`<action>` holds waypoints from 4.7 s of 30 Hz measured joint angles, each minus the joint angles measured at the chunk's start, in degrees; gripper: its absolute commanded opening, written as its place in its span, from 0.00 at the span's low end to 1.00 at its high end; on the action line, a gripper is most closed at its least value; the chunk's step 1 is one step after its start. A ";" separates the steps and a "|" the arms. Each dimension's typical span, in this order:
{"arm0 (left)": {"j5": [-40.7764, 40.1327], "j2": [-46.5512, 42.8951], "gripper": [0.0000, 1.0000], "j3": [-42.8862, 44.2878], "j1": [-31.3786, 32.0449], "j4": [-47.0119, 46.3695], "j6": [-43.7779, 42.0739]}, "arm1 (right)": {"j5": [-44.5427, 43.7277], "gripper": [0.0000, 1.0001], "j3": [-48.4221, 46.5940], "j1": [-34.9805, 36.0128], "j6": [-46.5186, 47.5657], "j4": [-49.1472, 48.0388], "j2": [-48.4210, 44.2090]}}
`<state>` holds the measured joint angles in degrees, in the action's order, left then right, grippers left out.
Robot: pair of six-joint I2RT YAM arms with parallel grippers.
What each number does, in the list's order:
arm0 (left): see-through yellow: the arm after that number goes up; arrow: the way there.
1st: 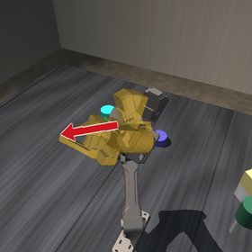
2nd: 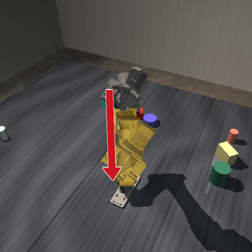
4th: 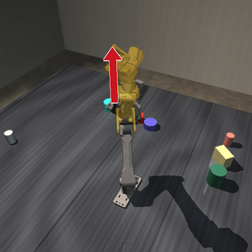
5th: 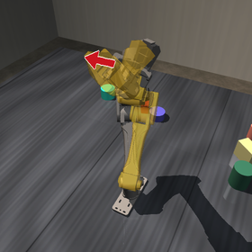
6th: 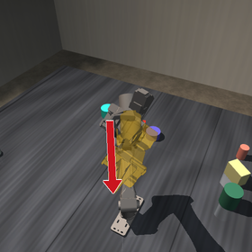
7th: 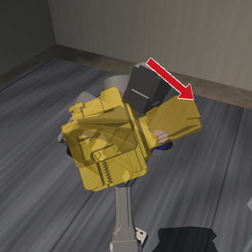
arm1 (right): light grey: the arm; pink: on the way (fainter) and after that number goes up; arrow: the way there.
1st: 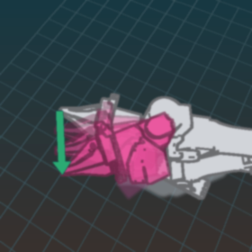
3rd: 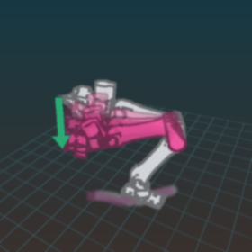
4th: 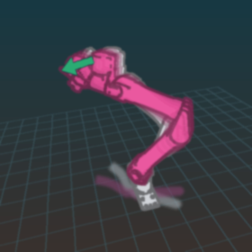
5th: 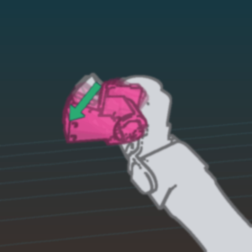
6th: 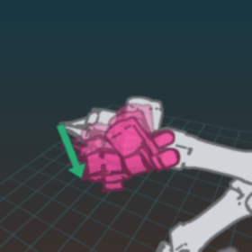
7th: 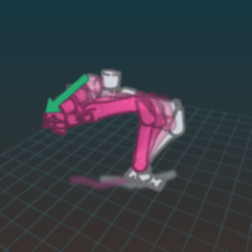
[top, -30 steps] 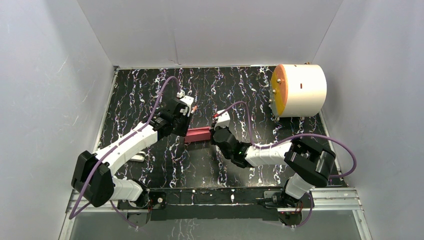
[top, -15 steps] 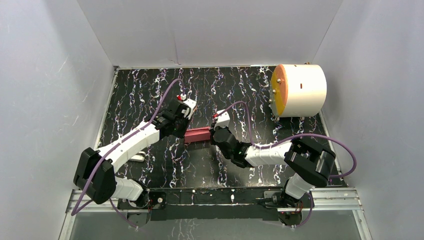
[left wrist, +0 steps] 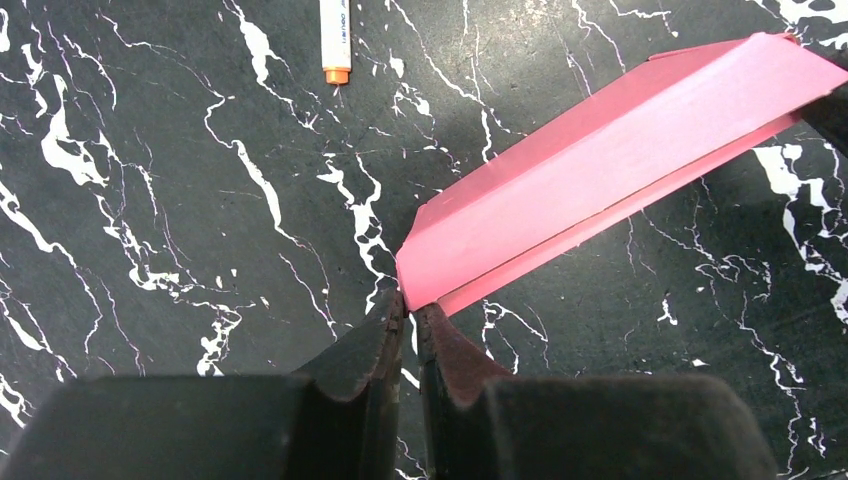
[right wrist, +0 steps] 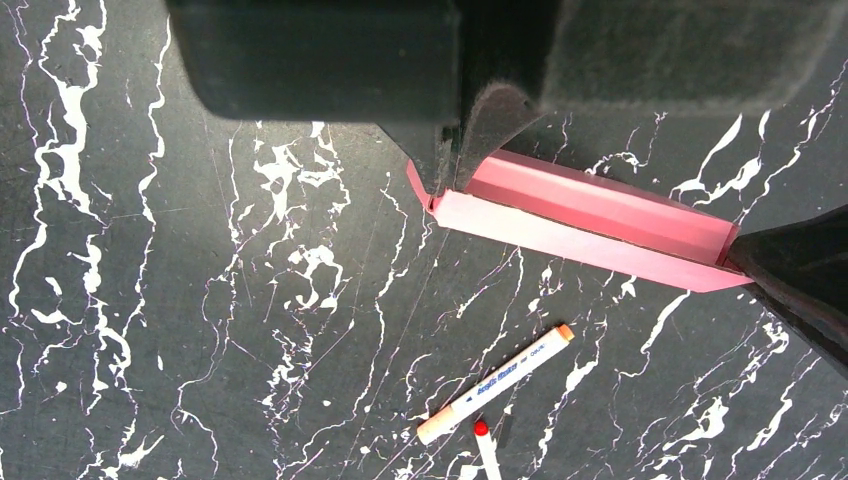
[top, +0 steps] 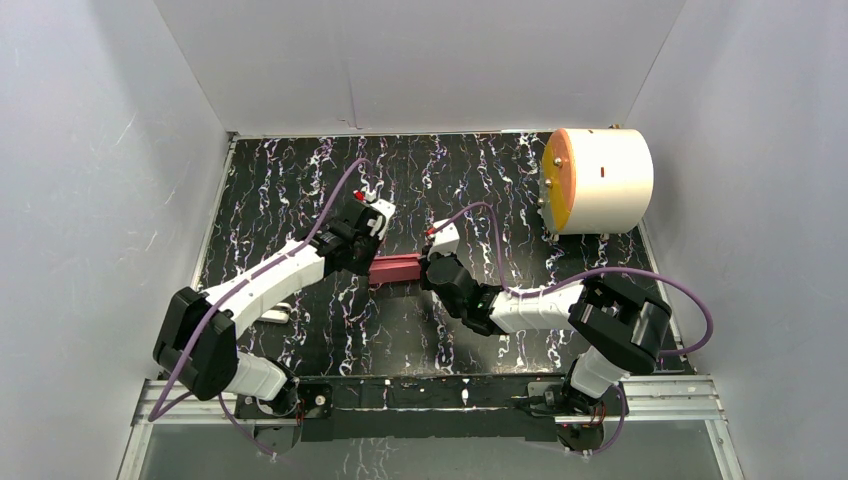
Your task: Fold the paper box
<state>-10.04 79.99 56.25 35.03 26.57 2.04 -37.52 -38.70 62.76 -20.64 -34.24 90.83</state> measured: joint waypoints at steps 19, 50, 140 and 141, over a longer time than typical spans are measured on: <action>-0.46 2.34 0.00 6.71 -0.44 5.44 12.33 | -1.95 0.00 -0.66 0.07 0.46 -0.55 1.29; 2.84 2.67 0.00 2.08 -0.42 -1.31 10.97 | 20.46 0.74 -0.02 -2.45 17.68 14.25 -11.80; 4.81 4.46 0.00 4.57 -0.02 0.92 10.34 | 47.08 0.29 -13.40 -10.29 43.04 24.24 4.39; 4.81 4.17 0.00 4.07 -0.02 0.31 10.38 | 47.08 0.29 -13.40 -10.29 42.93 24.24 4.39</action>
<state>-5.23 84.16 60.31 35.00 26.87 12.43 9.56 -52.10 52.47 22.28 -10.00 95.22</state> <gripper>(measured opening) 0.007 0.370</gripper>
